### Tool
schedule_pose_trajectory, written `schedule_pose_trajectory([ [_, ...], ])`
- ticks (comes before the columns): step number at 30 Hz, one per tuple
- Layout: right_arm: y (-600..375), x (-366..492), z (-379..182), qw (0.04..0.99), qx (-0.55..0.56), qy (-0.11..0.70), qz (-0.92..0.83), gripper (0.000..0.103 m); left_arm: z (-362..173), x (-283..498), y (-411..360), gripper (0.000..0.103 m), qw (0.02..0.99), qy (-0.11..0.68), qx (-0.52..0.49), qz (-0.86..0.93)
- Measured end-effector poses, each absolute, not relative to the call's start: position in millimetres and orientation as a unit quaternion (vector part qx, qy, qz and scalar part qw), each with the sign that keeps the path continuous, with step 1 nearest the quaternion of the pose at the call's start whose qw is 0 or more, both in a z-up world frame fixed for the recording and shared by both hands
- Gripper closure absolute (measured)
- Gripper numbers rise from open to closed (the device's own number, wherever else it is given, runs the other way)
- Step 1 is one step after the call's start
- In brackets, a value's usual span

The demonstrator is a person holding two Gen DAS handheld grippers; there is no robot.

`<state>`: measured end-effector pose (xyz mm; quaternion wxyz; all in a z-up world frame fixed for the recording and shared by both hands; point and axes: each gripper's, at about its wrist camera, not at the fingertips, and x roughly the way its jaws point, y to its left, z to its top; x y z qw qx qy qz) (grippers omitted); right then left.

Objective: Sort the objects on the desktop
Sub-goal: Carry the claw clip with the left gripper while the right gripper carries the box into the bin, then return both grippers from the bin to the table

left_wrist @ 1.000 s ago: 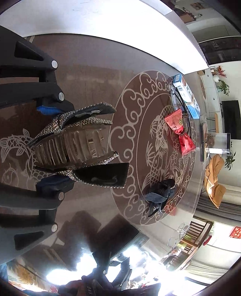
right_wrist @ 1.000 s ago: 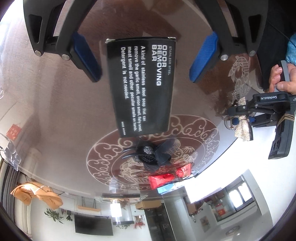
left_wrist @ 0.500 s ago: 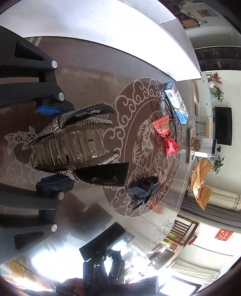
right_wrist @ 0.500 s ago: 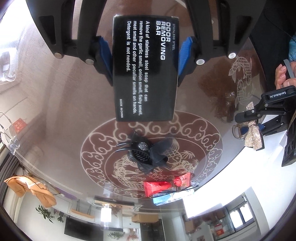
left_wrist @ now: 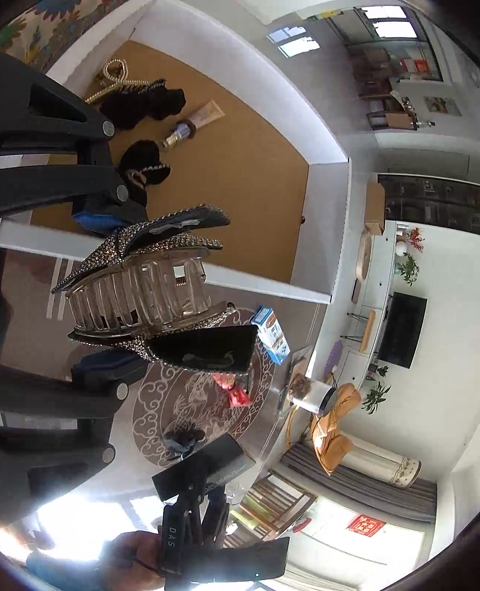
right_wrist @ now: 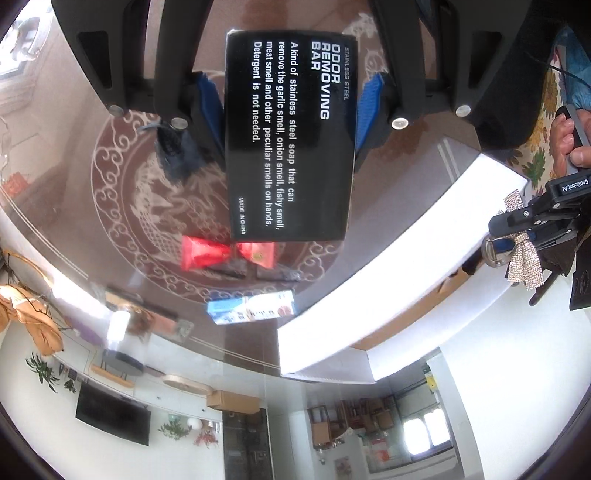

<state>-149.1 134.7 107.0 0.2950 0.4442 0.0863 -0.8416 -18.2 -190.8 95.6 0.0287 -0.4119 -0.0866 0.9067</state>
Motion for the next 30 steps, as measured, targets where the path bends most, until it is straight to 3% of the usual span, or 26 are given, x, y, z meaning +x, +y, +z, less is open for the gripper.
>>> schedule_pose_trajectory([
  [8, -67.7, -177.9, 151.4, 0.41, 0.385, 0.106, -0.82, 0.043, 68.0, -43.7, -314.1, 0.052, -0.094, -0.138, -0.451, 0.877],
  [16, -168.3, -195.2, 84.8, 0.412, 0.419, 0.154, -0.794, 0.041, 13.7, -61.7, -328.7, 0.048, -0.122, -0.127, -0.515, 0.839],
  [18, -169.0, -198.3, 76.8, 0.405, 0.425, 0.148, -0.796, 0.031, 11.6, -61.2, -329.1, 0.046, -0.129, -0.126, -0.514, 0.839],
  [20, -159.2, -200.3, 79.4, 0.402, 0.419, 0.126, -0.804, 0.023, 17.9, -58.8, -329.4, 0.029, -0.132, -0.13, -0.503, 0.844],
  [24, -118.2, -198.3, 96.1, 0.391, 0.403, 0.103, -0.821, 0.021, 39.0, -48.6, -310.3, 0.027, -0.132, -0.111, -0.475, 0.863],
  [26, -83.3, -192.3, 102.9, 0.378, 0.391, 0.094, -0.834, 0.014, 51.9, -42.3, -290.6, 0.027, -0.117, -0.101, -0.462, 0.873],
  [30, 16.3, -172.8, 103.9, 0.328, 0.373, 0.08, -0.865, 0.01, 74.0, -29.5, -228.5, 0.026, -0.056, -0.068, -0.441, 0.893],
])
